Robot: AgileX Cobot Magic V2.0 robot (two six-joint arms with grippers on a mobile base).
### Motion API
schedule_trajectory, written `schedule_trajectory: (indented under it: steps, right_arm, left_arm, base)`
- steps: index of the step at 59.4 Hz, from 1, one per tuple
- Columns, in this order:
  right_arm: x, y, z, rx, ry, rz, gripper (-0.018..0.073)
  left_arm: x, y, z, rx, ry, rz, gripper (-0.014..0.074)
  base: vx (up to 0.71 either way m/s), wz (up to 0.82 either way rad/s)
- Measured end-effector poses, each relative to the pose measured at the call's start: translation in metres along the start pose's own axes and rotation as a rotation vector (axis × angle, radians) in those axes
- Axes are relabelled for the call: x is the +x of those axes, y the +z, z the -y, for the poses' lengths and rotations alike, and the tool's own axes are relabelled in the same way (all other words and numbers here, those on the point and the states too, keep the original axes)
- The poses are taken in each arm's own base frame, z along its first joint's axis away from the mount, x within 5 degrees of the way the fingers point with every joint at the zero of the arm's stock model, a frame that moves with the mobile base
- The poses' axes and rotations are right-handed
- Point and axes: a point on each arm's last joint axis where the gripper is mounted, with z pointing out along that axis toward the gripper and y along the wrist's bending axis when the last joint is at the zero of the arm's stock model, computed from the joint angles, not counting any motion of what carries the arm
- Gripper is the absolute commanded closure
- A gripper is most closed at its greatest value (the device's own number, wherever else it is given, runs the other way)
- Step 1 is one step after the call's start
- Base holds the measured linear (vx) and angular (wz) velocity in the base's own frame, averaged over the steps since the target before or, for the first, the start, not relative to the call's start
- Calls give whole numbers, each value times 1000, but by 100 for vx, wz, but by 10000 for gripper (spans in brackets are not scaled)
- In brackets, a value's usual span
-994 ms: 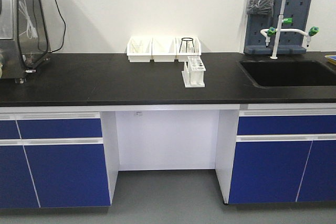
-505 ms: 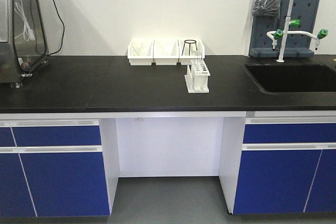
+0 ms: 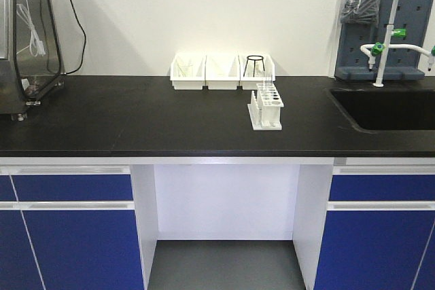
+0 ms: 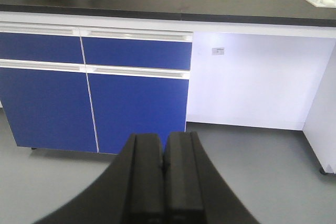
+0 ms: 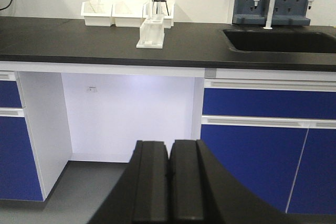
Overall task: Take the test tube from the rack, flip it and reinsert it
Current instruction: 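Drive the base toward the white test-tube rack on the bench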
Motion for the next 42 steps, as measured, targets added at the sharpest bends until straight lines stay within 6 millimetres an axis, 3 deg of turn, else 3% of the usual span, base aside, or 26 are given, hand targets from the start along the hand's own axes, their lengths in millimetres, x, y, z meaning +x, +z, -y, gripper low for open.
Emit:
schedule_trajectory:
  steps: [42]
  right_arm:
    - [0,0,0,0,0,0,571]
  left_arm:
    - [0,0,0,0,0,0,603]
  base:
    - [21,6]
